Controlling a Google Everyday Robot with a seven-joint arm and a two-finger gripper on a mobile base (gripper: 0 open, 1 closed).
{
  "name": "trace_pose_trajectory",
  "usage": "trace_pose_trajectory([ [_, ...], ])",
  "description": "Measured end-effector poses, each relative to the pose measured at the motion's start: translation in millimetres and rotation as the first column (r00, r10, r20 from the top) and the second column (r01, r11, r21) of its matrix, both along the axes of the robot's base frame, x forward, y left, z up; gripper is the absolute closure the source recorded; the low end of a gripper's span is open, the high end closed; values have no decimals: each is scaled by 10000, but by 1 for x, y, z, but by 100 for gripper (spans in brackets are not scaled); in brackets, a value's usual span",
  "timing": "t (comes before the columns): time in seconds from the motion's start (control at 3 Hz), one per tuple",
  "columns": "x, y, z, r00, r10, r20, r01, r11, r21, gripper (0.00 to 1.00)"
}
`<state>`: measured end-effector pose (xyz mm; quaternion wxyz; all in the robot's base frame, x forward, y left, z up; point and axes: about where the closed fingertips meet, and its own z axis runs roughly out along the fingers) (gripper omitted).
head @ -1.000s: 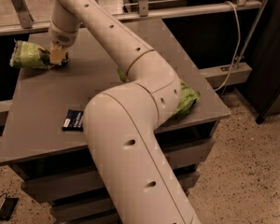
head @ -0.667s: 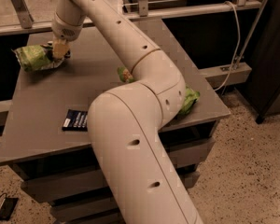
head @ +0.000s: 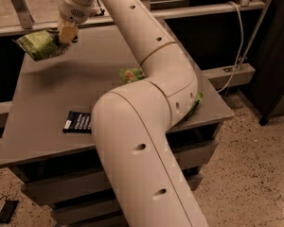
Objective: Move green jalapeno chip bag near green rice chip bag
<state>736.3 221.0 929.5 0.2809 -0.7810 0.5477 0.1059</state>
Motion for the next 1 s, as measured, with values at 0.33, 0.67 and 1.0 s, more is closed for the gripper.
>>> trace_pose_trajectory([
  [0.33,-2,-32,13,9993,-365,105,370,9982,-471,100],
  [0.67,4,-78,20,9954,-591,755,675,9911,-1144,100],
  [1.0,4,-125,35,9821,-581,1793,908,9795,-1798,100],
])
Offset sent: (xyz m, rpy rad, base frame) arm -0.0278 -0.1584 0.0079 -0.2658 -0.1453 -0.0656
